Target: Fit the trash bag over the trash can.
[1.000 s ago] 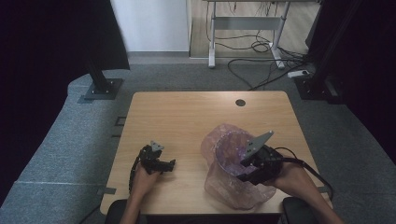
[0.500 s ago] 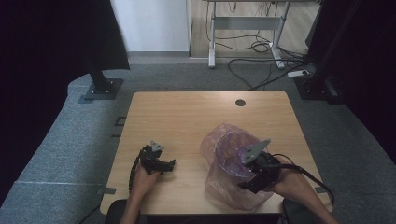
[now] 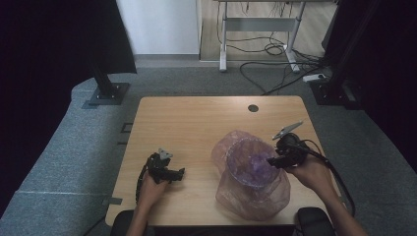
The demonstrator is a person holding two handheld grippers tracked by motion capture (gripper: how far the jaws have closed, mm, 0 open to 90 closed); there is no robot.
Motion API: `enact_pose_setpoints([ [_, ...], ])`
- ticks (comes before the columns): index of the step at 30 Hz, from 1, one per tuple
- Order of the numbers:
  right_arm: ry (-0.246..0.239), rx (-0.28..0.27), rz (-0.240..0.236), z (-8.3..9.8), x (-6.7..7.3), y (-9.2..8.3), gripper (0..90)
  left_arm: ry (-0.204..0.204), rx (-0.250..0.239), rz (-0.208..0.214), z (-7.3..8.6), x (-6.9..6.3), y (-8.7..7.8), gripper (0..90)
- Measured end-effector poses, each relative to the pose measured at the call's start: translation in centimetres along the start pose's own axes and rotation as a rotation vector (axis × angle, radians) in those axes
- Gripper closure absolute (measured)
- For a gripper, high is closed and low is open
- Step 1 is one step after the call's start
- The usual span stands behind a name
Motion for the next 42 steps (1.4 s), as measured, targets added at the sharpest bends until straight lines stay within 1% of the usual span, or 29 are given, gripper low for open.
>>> enact_pose_setpoints([
  [1,0.004,0.021,0.002,0.0,-0.1,0.7,59.1,0.001,0.001,0.0,0.0,0.0,0.0,0.0],
  [3,0.024,0.076,-0.011,0.0,-0.4,2.3,64.7,0.0,0.0,0.0,0.0,0.0,0.0,0.0],
  [4,0.028,0.095,-0.023,0.0,-0.5,3.0,66.1,0.0,0.0,0.0,0.0,0.0,0.0,0.0],
  [5,0.042,0.107,-0.045,0.0,-0.7,3.5,65.6,0.001,0.0,0.001,0.0,0.0,0.0,0.0],
  [6,0.055,0.094,-0.065,-0.1,-0.9,3.5,65.9,0.0,-0.001,0.001,0.0,0.0,0.0,0.0],
  [7,0.054,0.092,-0.065,-0.1,-1.1,3.5,63.1,0.0,-0.001,0.001,0.0,0.0,0.0,0.0],
  [8,0.054,0.092,-0.065,-0.1,-1.1,3.5,63.1,0.0,-0.001,0.001,0.0,0.0,0.0,0.0],
  [9,0.061,0.086,-0.042,-0.2,-1.5,3.4,41.2,0.001,0.0,0.001,0.0,0.0,0.0,0.0],
  [11,0.07,0.061,-0.012,-0.3,-1.7,2.8,36.9,0.001,0.0,0.001,0.0,0.0,0.0,0.0],
  [13,0.068,0.029,-0.02,-0.4,-1.8,1.7,34.1,0.002,0.001,0.001,0.0,0.0,0.0,0.0],
  [16,0.06,-0.018,0.0,-0.6,-1.4,0.1,29.8,0.001,0.0,0.001,0.0,0.0,0.0,0.0],
  [18,0.047,-0.029,-0.003,-0.9,-0.9,0.0,29.1,0.001,0.0,0.001,0.0,0.0,0.0,0.0],
  [19,0.039,-0.016,0.001,-1.1,-0.5,0.4,29.1,0.001,0.0,0.001,0.0,0.0,0.0,0.0],
  [20,0.031,0.012,0.006,-1.2,-0.3,1.0,29.1,0.001,0.0,0.001,0.0,0.0,0.0,0.0],
  [23,0.028,0.109,0.017,-1.4,-0.2,3.7,30.9,0.002,0.0,0.002,0.0,0.0,0.0,0.0],
  [24,0.065,0.134,-0.03,-1.6,-0.6,4.2,32.2,0.002,0.0,0.002,0.0,0.0,0.0,0.0],
  [25,0.077,0.125,-0.035,-1.7,-0.8,4.3,32.3,0.002,0.0,0.002,0.0,0.0,0.0,0.0],
  [27,0.06,0.123,0.004,-1.9,-1.0,4.1,30.8,0.002,0.0,0.002,0.0,0.0,0.0,0.0],
  [28,0.057,0.111,0.0,-1.9,-1.0,3.8,28.6,0.002,0.0,0.002,0.0,0.0,0.0,0.0],
  [29,0.06,0.086,-0.012,-1.9,-1.0,3.2,28.0,0.003,0.0,0.001,0.0,0.0,0.0,0.0],
  [31,0.049,0.04,-0.013,-1.7,-0.7,1.6,25.1,0.002,0.0,0.002,0.0,0.0,0.0,0.0],
  [33,0.043,-0.001,-0.022,-1.2,-0.5,-0.1,24.9,0.003,0.0,0.002,0.0,0.0,0.0,0.0],
  [35,0.039,-0.017,-0.029,-0.4,-0.3,-1.4,25.0,0.003,0.0,0.002,0.0,0.0,0.0,0.0],
  [37,0.036,-0.012,-0.034,0.5,0.2,-2.0,25.4,0.003,0.001,0.002,0.0,0.0,0.0,0.0],
  [38,0.029,0.006,-0.04,0.9,0.4,-2.0,26.4,0.003,0.001,0.002,0.0,0.0,0.0,0.0],
  [39,0.023,0.03,-0.038,1.2,0.6,-1.8,27.3,0.003,0.001,0.001,0.0,0.0,0.0,0.0],
  [40,0.016,0.058,-0.023,1.3,0.8,-1.3,27.7,0.003,0.001,0.002,0.0,0.0,0.0,0.0],
  [41,0.021,0.073,-0.016,1.4,0.9,-0.8,28.9,0.003,0.001,0.001,0.0,0.0,0.0,0.0],
  [42,0.025,0.087,-0.022,1.4,0.8,-0.1,29.8,0.002,0.001,0.001,0.0,0.0,0.0,0.0],
])
Point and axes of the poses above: each handheld gripper's, and its own axes: y roughly forward along the jaws, z roughly out of its underside, x roughly to its left, the point moved 1 cm from there along y, roughly forward along the jaws, and after that the axes turned 3 degrees about y, right-handed, at the moved point
